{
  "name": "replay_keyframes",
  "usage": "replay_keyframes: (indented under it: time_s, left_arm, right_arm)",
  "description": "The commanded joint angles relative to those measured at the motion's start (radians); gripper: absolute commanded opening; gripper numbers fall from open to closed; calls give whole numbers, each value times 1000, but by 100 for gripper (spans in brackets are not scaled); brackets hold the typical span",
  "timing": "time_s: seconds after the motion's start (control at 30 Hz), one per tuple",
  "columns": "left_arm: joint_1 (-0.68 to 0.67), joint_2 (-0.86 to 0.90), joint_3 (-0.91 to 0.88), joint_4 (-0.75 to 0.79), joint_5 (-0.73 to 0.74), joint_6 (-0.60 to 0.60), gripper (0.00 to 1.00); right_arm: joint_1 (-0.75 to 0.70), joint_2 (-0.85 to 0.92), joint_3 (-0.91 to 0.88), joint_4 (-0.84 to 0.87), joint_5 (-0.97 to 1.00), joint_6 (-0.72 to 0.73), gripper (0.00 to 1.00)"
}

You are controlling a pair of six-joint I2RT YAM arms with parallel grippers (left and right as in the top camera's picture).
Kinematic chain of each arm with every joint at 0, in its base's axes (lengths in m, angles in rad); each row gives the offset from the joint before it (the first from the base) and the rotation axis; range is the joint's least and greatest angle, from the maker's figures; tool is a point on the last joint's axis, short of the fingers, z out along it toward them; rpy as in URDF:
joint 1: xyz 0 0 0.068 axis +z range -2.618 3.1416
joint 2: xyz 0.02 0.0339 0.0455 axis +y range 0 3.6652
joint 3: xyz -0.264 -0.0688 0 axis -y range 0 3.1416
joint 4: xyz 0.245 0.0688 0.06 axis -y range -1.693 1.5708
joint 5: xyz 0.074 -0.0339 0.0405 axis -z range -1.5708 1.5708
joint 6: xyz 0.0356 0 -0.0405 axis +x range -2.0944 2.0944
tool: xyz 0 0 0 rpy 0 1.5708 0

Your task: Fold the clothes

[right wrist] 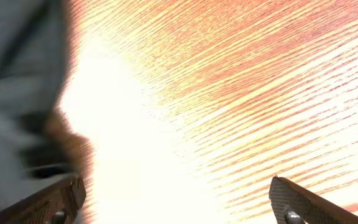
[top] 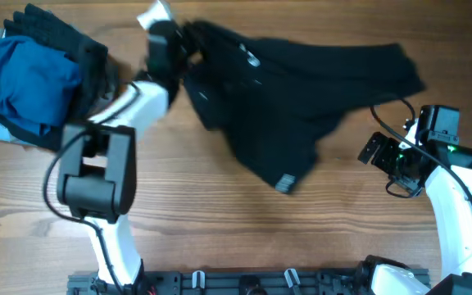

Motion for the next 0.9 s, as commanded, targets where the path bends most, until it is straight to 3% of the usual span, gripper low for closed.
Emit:
replay_keyframes:
  time_s: [0.0, 0.13, 0.3, 0.37, 0.53, 0.77, 0.83, 0.87]
  left_arm:
    - [61, 0, 136, -255, 96, 108, 100]
    - [77, 0, 143, -694, 295, 107, 100]
    - [55, 0, 142, -1255, 294, 131, 100]
    - [31, 0, 140, -1362, 293, 156, 100]
    - [-79, 0, 71, -1329, 283, 142, 100]
    - [-305, 2, -102, -1078, 283, -64, 95]
    - [-345, 4, -126, -1006, 282, -95, 88]
    - [-359, 6, -127, -988, 278, -111, 80]
  right_arm:
    - [-3, -16, 14, 7, 13, -9, 100]
    - [-3, -16, 14, 19, 13, -9, 100]
    - [-3, -16, 14, 28, 13, -9, 100]
    - [-3, -16, 14, 29, 13, -9, 100]
    - [-3, -16, 14, 29, 13, -9, 100]
    - [-3, -16, 14, 24, 13, -8, 100]
    - [-3, -16, 14, 25, 13, -8, 100]
    - [-3, -16, 14, 26, 13, -8, 100]
